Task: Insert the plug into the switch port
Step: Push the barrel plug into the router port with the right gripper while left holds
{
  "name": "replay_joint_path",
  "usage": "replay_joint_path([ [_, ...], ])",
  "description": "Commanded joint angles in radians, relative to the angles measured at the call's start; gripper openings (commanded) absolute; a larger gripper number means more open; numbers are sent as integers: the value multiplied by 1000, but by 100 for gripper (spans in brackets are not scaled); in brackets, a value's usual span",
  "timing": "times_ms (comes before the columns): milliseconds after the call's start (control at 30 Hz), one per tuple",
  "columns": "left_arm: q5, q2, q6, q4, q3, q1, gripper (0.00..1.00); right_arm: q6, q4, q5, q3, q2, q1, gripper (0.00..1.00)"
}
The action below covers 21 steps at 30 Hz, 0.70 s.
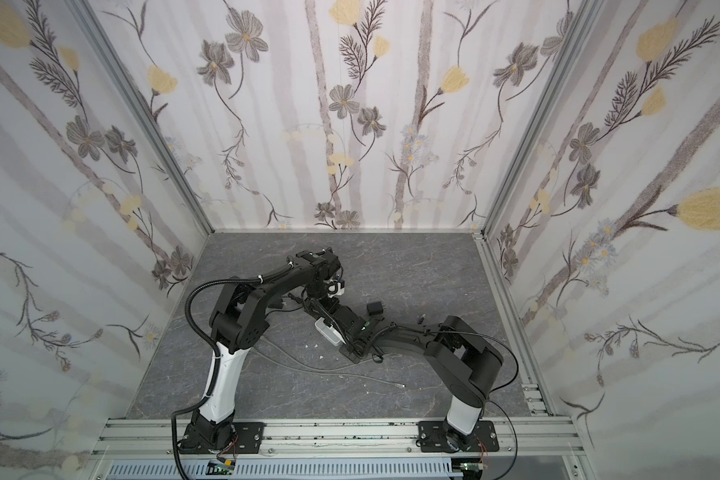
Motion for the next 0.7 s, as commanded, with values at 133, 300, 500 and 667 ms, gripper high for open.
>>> replay_joint_path([
  [133, -5, 16, -3, -25, -1, -7, 66, -9, 162, -7, 1, 17, 3, 2],
  [300, 28, 19, -2, -26, -1, -7, 65, -9, 196, 3, -3, 37, 2, 2],
  [500, 95, 26, -5, -21, -9, 0, 63, -8, 217, 11, -11, 35, 2, 2],
  [667, 127, 35, 0, -25, -8, 7, 58, -15, 257, 26, -33, 4, 2, 2],
])
